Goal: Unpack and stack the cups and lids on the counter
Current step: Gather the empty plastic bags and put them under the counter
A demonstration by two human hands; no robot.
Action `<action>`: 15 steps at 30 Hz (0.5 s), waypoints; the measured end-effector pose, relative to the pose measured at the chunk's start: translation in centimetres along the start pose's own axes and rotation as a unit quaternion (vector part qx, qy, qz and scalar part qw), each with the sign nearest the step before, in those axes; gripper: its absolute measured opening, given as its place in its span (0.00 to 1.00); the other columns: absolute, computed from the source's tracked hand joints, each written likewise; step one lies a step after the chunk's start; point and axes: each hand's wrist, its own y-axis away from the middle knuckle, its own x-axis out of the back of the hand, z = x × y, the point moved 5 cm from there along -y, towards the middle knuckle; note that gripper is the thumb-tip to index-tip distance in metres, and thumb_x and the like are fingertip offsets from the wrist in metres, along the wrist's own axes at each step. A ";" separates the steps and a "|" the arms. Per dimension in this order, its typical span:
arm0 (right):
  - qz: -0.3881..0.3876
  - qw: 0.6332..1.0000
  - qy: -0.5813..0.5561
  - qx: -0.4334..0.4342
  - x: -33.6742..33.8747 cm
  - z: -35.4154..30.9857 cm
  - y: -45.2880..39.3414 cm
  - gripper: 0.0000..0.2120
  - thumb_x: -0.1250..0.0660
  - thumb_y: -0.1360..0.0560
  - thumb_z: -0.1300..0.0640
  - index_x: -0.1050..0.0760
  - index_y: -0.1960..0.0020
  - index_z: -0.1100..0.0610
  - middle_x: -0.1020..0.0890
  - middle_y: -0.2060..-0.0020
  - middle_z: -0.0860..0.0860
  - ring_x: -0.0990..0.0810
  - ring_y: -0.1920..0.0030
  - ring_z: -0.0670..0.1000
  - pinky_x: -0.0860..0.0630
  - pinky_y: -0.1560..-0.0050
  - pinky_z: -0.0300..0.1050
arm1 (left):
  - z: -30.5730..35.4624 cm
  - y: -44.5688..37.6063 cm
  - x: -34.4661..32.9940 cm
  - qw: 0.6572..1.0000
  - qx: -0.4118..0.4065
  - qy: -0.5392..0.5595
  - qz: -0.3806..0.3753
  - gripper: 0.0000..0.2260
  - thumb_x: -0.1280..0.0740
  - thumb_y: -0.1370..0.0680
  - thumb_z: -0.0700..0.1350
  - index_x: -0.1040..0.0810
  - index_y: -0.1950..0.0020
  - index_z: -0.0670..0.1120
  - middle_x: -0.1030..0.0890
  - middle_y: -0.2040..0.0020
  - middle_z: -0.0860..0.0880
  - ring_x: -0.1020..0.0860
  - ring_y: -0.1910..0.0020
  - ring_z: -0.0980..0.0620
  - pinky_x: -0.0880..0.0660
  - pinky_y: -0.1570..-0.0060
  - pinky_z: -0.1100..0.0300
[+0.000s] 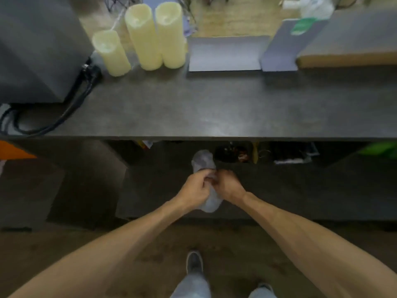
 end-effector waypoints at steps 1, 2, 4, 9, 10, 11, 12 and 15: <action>0.017 1.000 -0.005 -0.011 1.3 1.9 1.3 0.11 0.36 0.17 0.57 0.22 0.39 0.61 0.18 0.46 0.58 0.19 0.45 0.55 0.25 0.43 0.46 | 1.6 -0.2 -1.7 0.998 -0.040 -0.039 -0.003 0.15 0.37 0.20 0.38 0.22 0.35 0.49 0.20 0.38 0.51 0.23 0.39 0.59 0.26 0.44 0.72; 0.029 0.999 -0.013 -0.033 2.3 4.1 2.8 0.09 0.36 0.18 0.57 0.22 0.41 0.60 0.17 0.47 0.56 0.18 0.46 0.54 0.23 0.41 0.47 | 3.4 -0.4 -3.4 0.992 -0.088 -0.090 0.003 0.15 0.35 0.20 0.40 0.23 0.34 0.50 0.21 0.37 0.51 0.24 0.38 0.58 0.25 0.41 0.68; 0.052 0.995 -0.041 -0.073 4.3 8.8 6.0 0.03 0.34 0.19 0.55 0.23 0.49 0.53 0.18 0.56 0.49 0.18 0.55 0.47 0.19 0.43 0.50 | 6.4 -0.9 -7.8 0.959 -0.156 -0.235 0.005 0.20 0.33 0.21 0.45 0.30 0.28 0.54 0.29 0.30 0.49 0.29 0.34 0.52 0.28 0.34 0.52; 0.148 0.972 -0.169 -0.068 9.5 20.7 17.0 0.07 0.32 0.22 0.57 0.22 0.47 0.46 0.17 0.52 0.44 0.17 0.50 0.42 0.17 0.46 0.49 | 12.8 -2.4 -22.0 0.936 -0.130 -0.286 -0.161 0.38 0.29 0.24 0.53 0.49 0.22 0.61 0.40 0.24 0.49 0.33 0.27 0.46 0.31 0.30 0.41; 0.160 0.968 -0.176 -0.076 10.2 23.0 19.3 0.08 0.33 0.22 0.59 0.22 0.45 0.48 0.17 0.49 0.45 0.18 0.47 0.44 0.18 0.43 0.49 | 14.4 -2.3 -25.0 0.948 -0.118 -0.228 -0.189 0.35 0.29 0.24 0.52 0.46 0.23 0.62 0.35 0.27 0.51 0.29 0.31 0.50 0.27 0.33 0.45; 0.173 0.964 -0.183 -0.086 11.1 25.2 21.4 0.09 0.33 0.21 0.59 0.22 0.42 0.50 0.18 0.47 0.47 0.19 0.45 0.45 0.19 0.41 0.47 | 16.2 -2.0 -27.9 0.956 -0.108 -0.179 -0.206 0.31 0.29 0.23 0.51 0.41 0.25 0.62 0.30 0.32 0.53 0.25 0.35 0.54 0.24 0.36 0.50; 0.188 0.960 -0.186 -0.093 11.9 27.8 23.6 0.10 0.34 0.21 0.59 0.24 0.41 0.50 0.20 0.45 0.47 0.20 0.44 0.45 0.20 0.40 0.45 | 18.1 -1.8 -30.8 0.959 -0.108 -0.153 -0.210 0.25 0.29 0.22 0.48 0.35 0.29 0.60 0.25 0.38 0.55 0.23 0.40 0.56 0.22 0.39 0.54; 0.249 0.948 -0.173 -0.095 14.7 35.1 30.5 0.13 0.34 0.20 0.56 0.33 0.39 0.46 0.25 0.42 0.47 0.22 0.45 0.44 0.21 0.42 0.45 | 23.2 -1.7 -40.1 0.954 -0.112 -0.201 -0.194 0.12 0.30 0.21 0.45 0.26 0.38 0.51 0.20 0.48 0.49 0.19 0.48 0.51 0.22 0.48 0.56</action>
